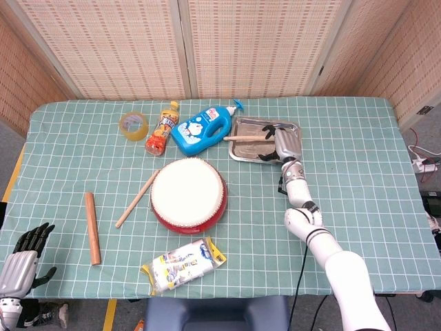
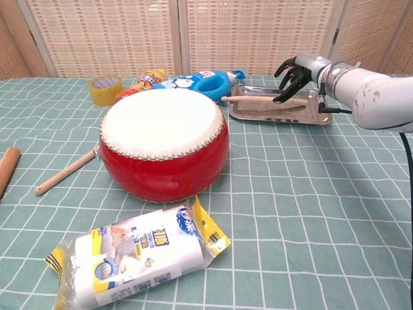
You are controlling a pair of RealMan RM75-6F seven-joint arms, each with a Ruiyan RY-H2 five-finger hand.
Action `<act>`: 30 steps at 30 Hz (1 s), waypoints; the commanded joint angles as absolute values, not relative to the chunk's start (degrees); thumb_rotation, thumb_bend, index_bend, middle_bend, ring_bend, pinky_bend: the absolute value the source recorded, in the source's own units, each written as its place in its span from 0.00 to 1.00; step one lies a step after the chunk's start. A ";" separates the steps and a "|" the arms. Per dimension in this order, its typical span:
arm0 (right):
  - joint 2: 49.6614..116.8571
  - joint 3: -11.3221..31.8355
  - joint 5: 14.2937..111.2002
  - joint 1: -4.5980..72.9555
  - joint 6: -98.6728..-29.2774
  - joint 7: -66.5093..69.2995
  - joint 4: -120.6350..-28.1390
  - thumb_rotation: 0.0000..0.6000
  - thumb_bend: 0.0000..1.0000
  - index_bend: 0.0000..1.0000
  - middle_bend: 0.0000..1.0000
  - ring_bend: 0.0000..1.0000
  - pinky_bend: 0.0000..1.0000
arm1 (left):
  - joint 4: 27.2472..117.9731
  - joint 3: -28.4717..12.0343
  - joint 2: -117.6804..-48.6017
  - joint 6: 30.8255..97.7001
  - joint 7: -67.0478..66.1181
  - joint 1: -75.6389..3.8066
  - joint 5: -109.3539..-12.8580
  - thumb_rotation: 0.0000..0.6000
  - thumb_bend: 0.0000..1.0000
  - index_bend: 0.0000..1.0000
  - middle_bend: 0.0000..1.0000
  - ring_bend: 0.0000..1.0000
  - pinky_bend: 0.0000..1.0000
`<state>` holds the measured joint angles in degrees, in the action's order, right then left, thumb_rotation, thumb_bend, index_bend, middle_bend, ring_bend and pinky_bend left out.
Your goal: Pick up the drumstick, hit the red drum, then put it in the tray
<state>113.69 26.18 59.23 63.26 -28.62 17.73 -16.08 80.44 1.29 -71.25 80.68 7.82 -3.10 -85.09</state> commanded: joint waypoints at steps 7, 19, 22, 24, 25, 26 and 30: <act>103.11 18.11 69.34 48.65 -53.08 14.73 -36.74 1.00 0.23 0.32 0.33 0.18 0.27 | 79.56 0.21 -71.83 81.40 9.06 -4.03 -85.99 1.00 0.23 0.00 0.00 0.00 0.00; 73.27 5.89 73.04 23.18 -75.17 -3.01 -85.46 1.00 0.24 0.06 0.23 0.06 0.23 | 81.64 -1.89 -70.61 82.19 5.94 -5.74 -86.13 1.00 0.23 0.00 0.00 0.00 0.00; 68.56 3.64 74.00 18.20 -80.14 -4.10 -92.32 1.00 0.24 0.02 0.19 0.02 0.19 | 82.92 -2.46 -70.22 82.47 4.74 -6.04 -85.85 1.00 0.23 0.00 0.00 0.00 0.00; 66.70 2.42 74.72 15.50 -82.52 -2.95 -94.82 1.00 0.24 0.00 0.17 0.00 0.16 | 83.65 -2.68 -70.02 82.65 4.12 -6.21 -85.86 1.00 0.23 0.00 0.00 0.00 0.00; 65.75 1.71 75.52 13.85 -84.12 -1.92 -95.89 1.00 0.24 0.00 0.16 0.00 0.16 | 84.07 -2.85 -69.93 82.84 3.67 -6.29 -85.85 1.00 0.23 0.00 0.00 0.00 0.00; 65.17 1.10 76.20 12.67 -85.12 -0.87 -96.54 1.00 0.25 0.00 0.16 0.00 0.15 | 84.39 -2.96 -69.85 82.95 3.34 -6.34 -85.82 1.00 0.23 0.00 0.00 0.00 0.00; 63.86 -1.52 80.01 8.05 -89.32 3.54 -97.49 1.00 0.26 0.00 0.16 0.00 0.14 | 85.95 -3.58 -69.64 83.91 1.51 -6.34 -85.50 1.00 0.23 0.00 0.00 0.00 0.00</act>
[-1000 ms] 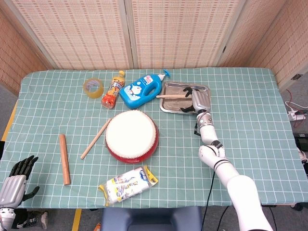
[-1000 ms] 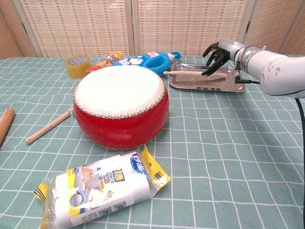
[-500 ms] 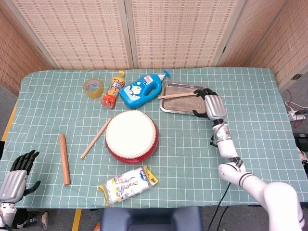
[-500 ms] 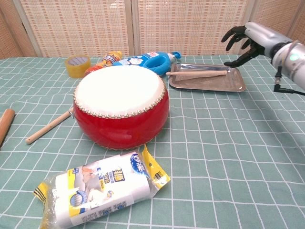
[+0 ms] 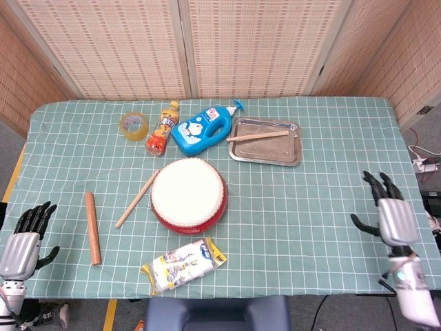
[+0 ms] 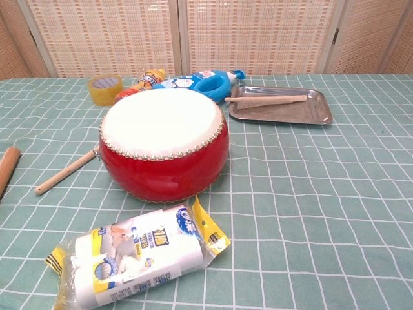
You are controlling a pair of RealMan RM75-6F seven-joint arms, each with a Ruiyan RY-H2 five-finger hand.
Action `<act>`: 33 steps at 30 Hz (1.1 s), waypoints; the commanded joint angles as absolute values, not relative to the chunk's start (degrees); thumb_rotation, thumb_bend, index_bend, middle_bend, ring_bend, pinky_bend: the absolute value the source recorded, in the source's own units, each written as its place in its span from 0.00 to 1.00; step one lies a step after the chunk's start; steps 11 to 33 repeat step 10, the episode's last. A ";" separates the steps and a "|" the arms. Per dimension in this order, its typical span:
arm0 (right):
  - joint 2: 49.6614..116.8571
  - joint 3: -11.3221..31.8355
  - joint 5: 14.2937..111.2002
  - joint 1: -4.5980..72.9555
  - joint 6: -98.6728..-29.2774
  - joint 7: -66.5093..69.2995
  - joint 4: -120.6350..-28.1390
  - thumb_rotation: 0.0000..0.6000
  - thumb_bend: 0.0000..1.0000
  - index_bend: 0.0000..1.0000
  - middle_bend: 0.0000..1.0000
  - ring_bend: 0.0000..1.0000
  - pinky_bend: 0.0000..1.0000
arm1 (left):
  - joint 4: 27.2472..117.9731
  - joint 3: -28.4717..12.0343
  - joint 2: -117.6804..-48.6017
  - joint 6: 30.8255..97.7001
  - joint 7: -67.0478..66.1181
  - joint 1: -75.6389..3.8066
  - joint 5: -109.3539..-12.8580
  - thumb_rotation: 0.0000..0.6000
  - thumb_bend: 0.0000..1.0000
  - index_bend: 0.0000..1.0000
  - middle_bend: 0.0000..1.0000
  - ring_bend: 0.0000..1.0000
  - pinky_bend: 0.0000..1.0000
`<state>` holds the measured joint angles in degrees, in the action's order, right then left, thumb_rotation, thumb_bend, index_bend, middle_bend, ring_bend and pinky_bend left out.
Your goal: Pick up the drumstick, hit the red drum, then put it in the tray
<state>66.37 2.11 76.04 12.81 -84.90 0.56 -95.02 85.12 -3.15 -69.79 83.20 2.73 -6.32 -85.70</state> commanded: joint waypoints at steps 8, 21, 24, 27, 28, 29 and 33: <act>64.04 -3.27 85.96 2.87 -94.68 10.11 -95.36 1.00 0.26 0.00 0.16 0.00 0.12 | 87.96 -4.22 -69.01 86.32 -1.34 -5.69 -85.33 1.00 0.23 0.00 0.00 0.00 0.00; 63.95 -3.25 87.09 2.90 -94.28 11.03 -95.02 1.00 0.26 0.00 0.16 0.00 0.12 | 88.08 -4.13 -68.79 86.71 -1.89 -5.51 -85.46 1.00 0.23 0.00 0.00 0.00 0.00; 63.95 -3.25 87.09 2.90 -94.28 11.03 -95.02 1.00 0.26 0.00 0.16 0.00 0.12 | 88.08 -4.13 -68.79 86.71 -1.89 -5.51 -85.46 1.00 0.23 0.00 0.00 0.00 0.00; 63.95 -3.25 87.09 2.90 -94.28 11.03 -95.02 1.00 0.26 0.00 0.16 0.00 0.12 | 88.08 -4.13 -68.79 86.71 -1.89 -5.51 -85.46 1.00 0.23 0.00 0.00 0.00 0.00; 63.95 -3.25 87.09 2.90 -94.28 11.03 -95.02 1.00 0.26 0.00 0.16 0.00 0.12 | 88.08 -4.13 -68.79 86.71 -1.89 -5.51 -85.46 1.00 0.23 0.00 0.00 0.00 0.00; 63.95 -3.25 87.09 2.90 -94.28 11.03 -95.02 1.00 0.26 0.00 0.16 0.00 0.12 | 88.08 -4.13 -68.79 86.71 -1.89 -5.51 -85.46 1.00 0.23 0.00 0.00 0.00 0.00; 63.95 -3.25 87.09 2.90 -94.28 11.03 -95.02 1.00 0.26 0.00 0.16 0.00 0.12 | 88.08 -4.13 -68.79 86.71 -1.89 -5.51 -85.46 1.00 0.23 0.00 0.00 0.00 0.00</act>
